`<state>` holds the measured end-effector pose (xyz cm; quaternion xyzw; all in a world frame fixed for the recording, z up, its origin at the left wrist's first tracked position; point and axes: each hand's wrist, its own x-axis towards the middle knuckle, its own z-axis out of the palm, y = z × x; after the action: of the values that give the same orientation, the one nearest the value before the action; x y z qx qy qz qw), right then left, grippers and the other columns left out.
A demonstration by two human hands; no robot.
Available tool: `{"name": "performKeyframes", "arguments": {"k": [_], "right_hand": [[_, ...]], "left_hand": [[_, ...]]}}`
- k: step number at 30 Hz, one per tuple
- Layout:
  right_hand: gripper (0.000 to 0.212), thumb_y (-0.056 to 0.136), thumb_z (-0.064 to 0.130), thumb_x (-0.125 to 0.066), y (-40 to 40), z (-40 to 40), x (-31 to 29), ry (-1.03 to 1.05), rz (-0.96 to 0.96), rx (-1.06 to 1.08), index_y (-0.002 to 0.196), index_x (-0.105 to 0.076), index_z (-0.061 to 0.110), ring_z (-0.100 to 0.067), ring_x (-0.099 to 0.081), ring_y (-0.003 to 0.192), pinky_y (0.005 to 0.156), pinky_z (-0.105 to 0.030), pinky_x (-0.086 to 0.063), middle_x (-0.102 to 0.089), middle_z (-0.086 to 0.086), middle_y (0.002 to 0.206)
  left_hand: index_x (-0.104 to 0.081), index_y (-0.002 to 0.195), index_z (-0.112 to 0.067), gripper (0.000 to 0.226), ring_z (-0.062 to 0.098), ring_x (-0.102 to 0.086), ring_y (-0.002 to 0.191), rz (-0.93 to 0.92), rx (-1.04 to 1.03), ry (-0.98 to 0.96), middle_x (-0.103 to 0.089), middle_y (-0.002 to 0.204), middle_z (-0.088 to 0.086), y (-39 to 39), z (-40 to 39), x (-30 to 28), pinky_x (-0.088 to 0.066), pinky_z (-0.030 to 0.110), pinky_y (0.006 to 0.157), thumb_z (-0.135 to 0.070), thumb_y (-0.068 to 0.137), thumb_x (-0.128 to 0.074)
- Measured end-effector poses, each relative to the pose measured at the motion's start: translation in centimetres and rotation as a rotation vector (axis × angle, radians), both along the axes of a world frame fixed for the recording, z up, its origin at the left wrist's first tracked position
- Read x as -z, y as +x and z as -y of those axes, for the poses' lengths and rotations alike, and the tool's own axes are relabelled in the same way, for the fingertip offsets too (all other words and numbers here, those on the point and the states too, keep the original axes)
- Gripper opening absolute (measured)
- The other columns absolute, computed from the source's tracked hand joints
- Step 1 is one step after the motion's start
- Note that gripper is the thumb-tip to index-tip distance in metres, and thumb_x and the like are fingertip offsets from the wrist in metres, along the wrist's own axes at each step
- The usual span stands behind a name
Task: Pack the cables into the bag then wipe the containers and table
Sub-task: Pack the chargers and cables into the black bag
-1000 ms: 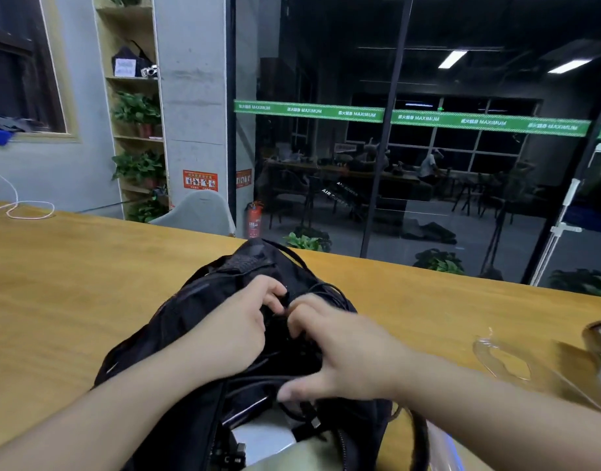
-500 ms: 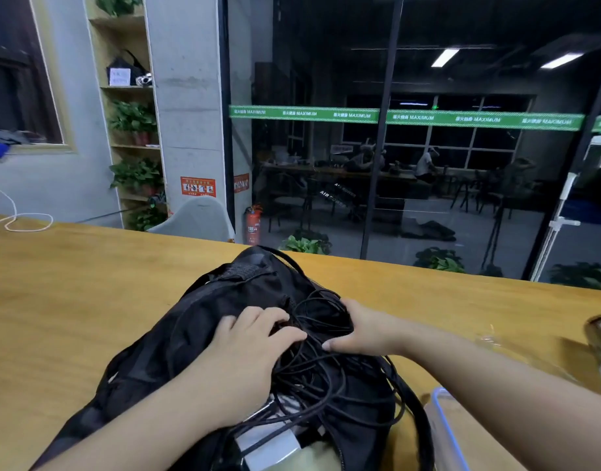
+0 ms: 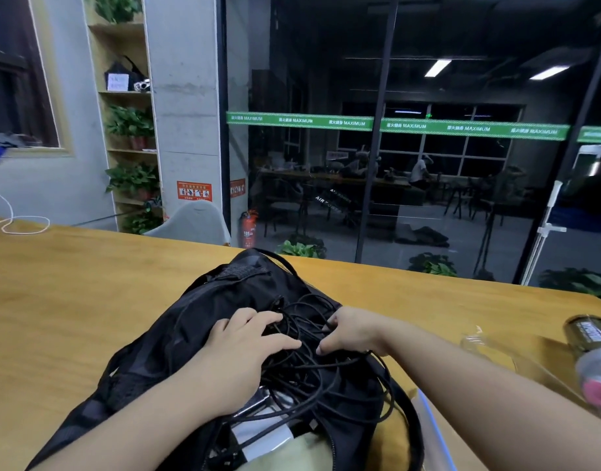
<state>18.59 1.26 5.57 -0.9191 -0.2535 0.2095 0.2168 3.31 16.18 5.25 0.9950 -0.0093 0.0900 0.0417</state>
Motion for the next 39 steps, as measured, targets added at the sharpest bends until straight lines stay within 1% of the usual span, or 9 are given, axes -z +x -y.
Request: {"name": "performKeyframes", "arguments": {"k": [4,7,10,14,17,22,26,32,39], "right_hand": [[0.012,0.082,0.018,-0.059,-1.2,0.2,-1.1,0.105,0.100,-0.058,0.076,-0.056,0.008,-0.018,-0.042,0.060,0.055,-0.026,-0.032,-0.049,-0.003,0.069],[0.015,0.085,0.018,-0.055,-2.1,0.3,-2.4,0.140,0.181,-0.159,0.072,-0.050,0.013,-0.020,-0.037,0.056,0.053,-0.027,-0.029,-0.043,-0.007,0.065],[0.016,0.089,0.021,-0.057,-3.3,0.3,-3.5,0.194,0.225,-0.264,0.078,-0.058,0.010,-0.016,-0.043,0.054,0.053,-0.026,-0.034,-0.051,0.000,0.063],[0.015,0.092,0.022,-0.057,-5.5,0.1,-5.0,0.314,0.318,-0.409,0.078,-0.058,0.017,-0.005,-0.044,0.048,0.050,-0.023,-0.035,-0.056,0.009,0.058],[0.029,0.091,0.034,-0.057,-6.8,0.3,-6.1,0.267,0.455,-0.474,0.081,-0.064,0.008,-0.021,-0.054,0.066,0.062,-0.038,-0.044,-0.061,-0.010,0.080],[0.019,0.091,0.025,-0.058,-8.3,2.3,-8.9,0.669,0.641,-0.432,0.085,-0.074,0.016,-0.003,-0.057,0.065,0.058,-0.014,-0.042,-0.062,0.012,0.068],[0.029,0.095,0.028,-0.048,-7.3,3.9,-9.6,0.925,0.682,-0.201,0.075,-0.068,0.018,-0.027,-0.051,0.057,0.051,-0.026,-0.041,-0.057,-0.015,0.062],[0.020,0.095,0.035,-0.049,-3.4,3.8,-5.6,0.263,0.409,0.012,0.111,-0.056,0.025,-0.016,-0.061,0.080,0.071,-0.032,-0.052,-0.060,0.010,0.090],[0.031,0.083,0.039,-0.063,-7.4,1.4,-1.3,-0.149,0.376,-0.342,0.092,-0.042,0.017,-0.026,-0.055,0.078,0.067,-0.039,-0.048,-0.055,-0.004,0.089]], "left_hand": [[-0.024,0.135,-0.053,0.072,0.009,-0.007,0.133,0.060,-0.006,-0.139,-0.014,0.146,-0.025,-0.1,-0.9,-0.9,-0.012,0.030,0.109,0.003,0.089,-0.029],[-0.017,0.139,-0.048,0.050,0.002,-0.008,0.132,0.208,-0.007,-0.180,-0.021,0.142,-0.025,0.0,-1.4,-1.1,-0.016,0.032,0.110,-0.040,0.092,-0.033],[-0.014,0.141,-0.050,0.064,-0.006,0.004,0.136,0.321,0.106,-0.082,-0.011,0.146,-0.032,0.6,-1.6,-1.5,0.000,0.029,0.110,-0.072,0.081,-0.008],[-0.017,0.140,-0.051,0.063,-0.011,0.004,0.137,0.359,0.193,-0.059,-0.028,0.140,-0.035,1.6,-1.3,-1.6,0.018,0.032,0.111,-0.067,0.084,0.007],[-0.054,0.111,-0.037,0.062,-0.004,-0.042,0.118,0.528,0.216,-0.131,-0.060,0.104,-0.020,1.9,-1.5,-1.3,0.007,0.031,0.114,-0.061,0.091,-0.001],[-0.038,0.060,-0.023,0.056,0.004,-0.042,0.067,0.631,0.222,-0.158,-0.039,0.059,-0.008,2.2,-2.5,-0.8,-0.021,0.032,0.110,-0.058,0.095,-0.012],[-0.030,0.055,-0.018,0.059,0.007,-0.041,0.061,0.628,0.222,-0.282,-0.031,0.052,-0.008,2.0,-3.1,-0.6,-0.026,0.030,0.110,-0.060,0.094,-0.016],[-0.024,0.051,-0.020,0.049,0.011,-0.040,0.062,0.685,0.189,-0.334,-0.029,0.049,-0.004,2.1,-3.0,-0.1,-0.032,0.025,0.104,-0.047,0.092,-0.029],[-0.028,0.049,-0.016,0.053,0.011,-0.040,0.061,0.709,0.218,-0.284,-0.032,0.047,0.001,2.3,-3.5,0.5,-0.031,0.018,0.103,-0.046,0.092,-0.030]]}}
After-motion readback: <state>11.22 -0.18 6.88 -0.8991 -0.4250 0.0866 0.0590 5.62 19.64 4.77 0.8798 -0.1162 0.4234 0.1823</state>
